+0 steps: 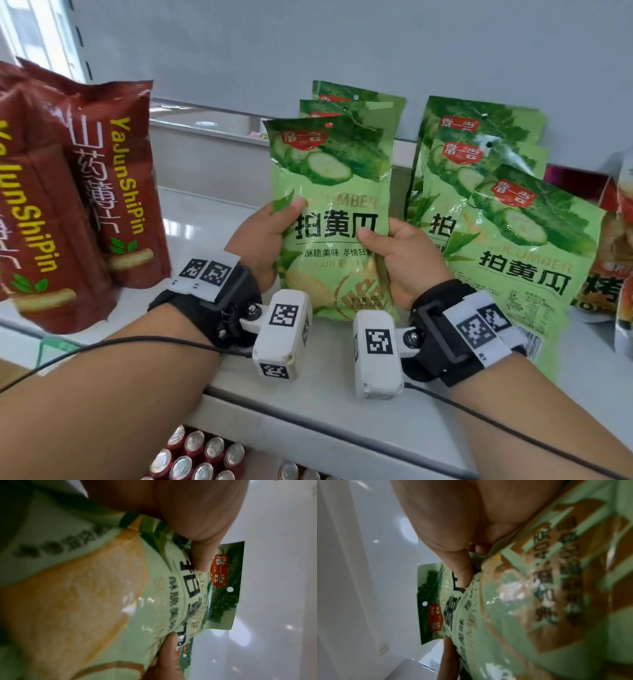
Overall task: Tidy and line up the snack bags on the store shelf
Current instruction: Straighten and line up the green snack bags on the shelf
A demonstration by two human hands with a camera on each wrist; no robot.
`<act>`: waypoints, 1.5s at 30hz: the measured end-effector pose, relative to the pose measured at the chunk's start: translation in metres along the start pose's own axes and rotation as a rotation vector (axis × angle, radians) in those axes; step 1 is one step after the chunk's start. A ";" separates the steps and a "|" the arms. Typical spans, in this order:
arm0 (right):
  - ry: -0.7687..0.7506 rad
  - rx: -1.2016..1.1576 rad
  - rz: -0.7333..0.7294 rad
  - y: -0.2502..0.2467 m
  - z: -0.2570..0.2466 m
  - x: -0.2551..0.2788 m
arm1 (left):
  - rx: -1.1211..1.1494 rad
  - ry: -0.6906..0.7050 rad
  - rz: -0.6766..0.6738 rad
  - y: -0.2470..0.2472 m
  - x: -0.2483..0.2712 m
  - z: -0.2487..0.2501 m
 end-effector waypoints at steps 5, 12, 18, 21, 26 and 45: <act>-0.085 0.006 0.161 -0.010 -0.011 0.000 | 0.009 0.027 0.135 -0.008 0.005 0.014; -0.274 0.023 -0.138 0.018 -0.037 0.028 | -0.036 0.110 0.040 0.005 0.031 0.041; -0.368 -0.077 -0.118 0.015 -0.052 0.039 | -0.310 0.235 -0.206 0.033 0.063 0.050; -0.325 -0.113 -0.005 0.003 -0.052 0.034 | -0.328 0.366 -0.007 0.033 0.062 0.059; -0.143 -0.293 -0.070 0.001 -0.047 0.031 | -0.278 0.316 0.105 0.021 0.051 0.059; 0.058 -0.320 -0.112 -0.001 -0.028 0.021 | -0.214 0.003 -0.054 0.005 0.057 0.015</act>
Point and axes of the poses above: each hand's wrist, its own x-axis away from the middle knuckle, its own y-axis out of the palm, z = x × y, the point moved 6 cm from there along -x, towards the middle knuckle, and after that the axes turned 14 degrees about z, right-handed, at the moved point
